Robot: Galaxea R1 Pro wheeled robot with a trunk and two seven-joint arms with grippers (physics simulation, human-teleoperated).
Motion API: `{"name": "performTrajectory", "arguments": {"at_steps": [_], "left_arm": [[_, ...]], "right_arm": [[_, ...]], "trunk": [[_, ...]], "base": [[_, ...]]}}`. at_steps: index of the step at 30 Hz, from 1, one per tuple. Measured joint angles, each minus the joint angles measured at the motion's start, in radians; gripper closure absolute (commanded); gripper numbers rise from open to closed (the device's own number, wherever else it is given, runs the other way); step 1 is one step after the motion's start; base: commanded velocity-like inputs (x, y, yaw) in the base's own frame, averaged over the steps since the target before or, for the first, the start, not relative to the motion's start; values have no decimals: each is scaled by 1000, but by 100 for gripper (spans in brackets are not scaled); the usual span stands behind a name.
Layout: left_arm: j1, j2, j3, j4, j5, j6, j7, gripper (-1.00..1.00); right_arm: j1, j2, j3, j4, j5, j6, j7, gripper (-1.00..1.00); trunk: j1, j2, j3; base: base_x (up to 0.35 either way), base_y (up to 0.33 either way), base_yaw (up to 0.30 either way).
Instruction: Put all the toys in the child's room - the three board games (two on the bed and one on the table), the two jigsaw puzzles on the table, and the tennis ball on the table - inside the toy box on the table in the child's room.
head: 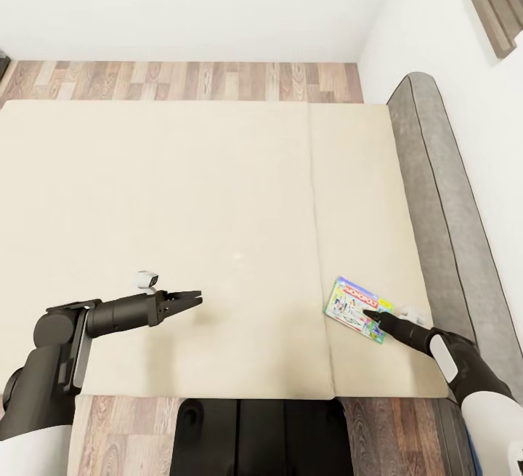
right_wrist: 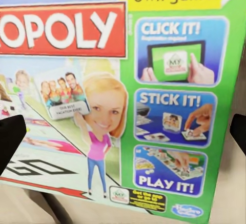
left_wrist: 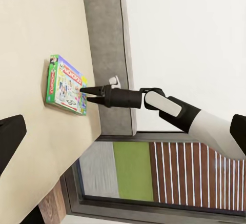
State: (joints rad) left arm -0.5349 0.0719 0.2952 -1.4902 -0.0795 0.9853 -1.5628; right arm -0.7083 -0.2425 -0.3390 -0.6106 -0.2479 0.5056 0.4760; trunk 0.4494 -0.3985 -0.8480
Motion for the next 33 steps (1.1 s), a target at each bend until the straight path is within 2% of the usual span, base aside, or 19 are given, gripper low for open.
{"name": "performTrajectory", "arguments": {"at_steps": [12,15,22,26,30,33], "left_arm": [[0,-8,0,0,-1,-4,0,-100],[0,-10,0,0,-1,-4,0,-100],[0,-10,0,0,-1,-5,0,-100],[0,-10,0,0,-1,-5,0,-100],[0,-10,0,0,-1,-5,0,-100],[0,-10,0,0,0,-5,0,-100]], "right_arm": [[-2,8,5,-1,0,4,8,-100],[-3,17,9,-11,0,6,22,-100],[-2,25,74,-106,-2,77,34,-100],[-2,48,87,-138,-2,106,35,-100],[-2,59,97,-143,-1,118,34,-100],[-3,74,123,-145,1,125,29,-100]], "trunk": [[0,0,0],[0,0,0],[0,0,0],[0,0,0],[0,0,0],[0,0,0]], "base": [[0,0,0],[0,0,0],[0,0,0],[0,0,0],[0,0,0],[0,0,0]]}}
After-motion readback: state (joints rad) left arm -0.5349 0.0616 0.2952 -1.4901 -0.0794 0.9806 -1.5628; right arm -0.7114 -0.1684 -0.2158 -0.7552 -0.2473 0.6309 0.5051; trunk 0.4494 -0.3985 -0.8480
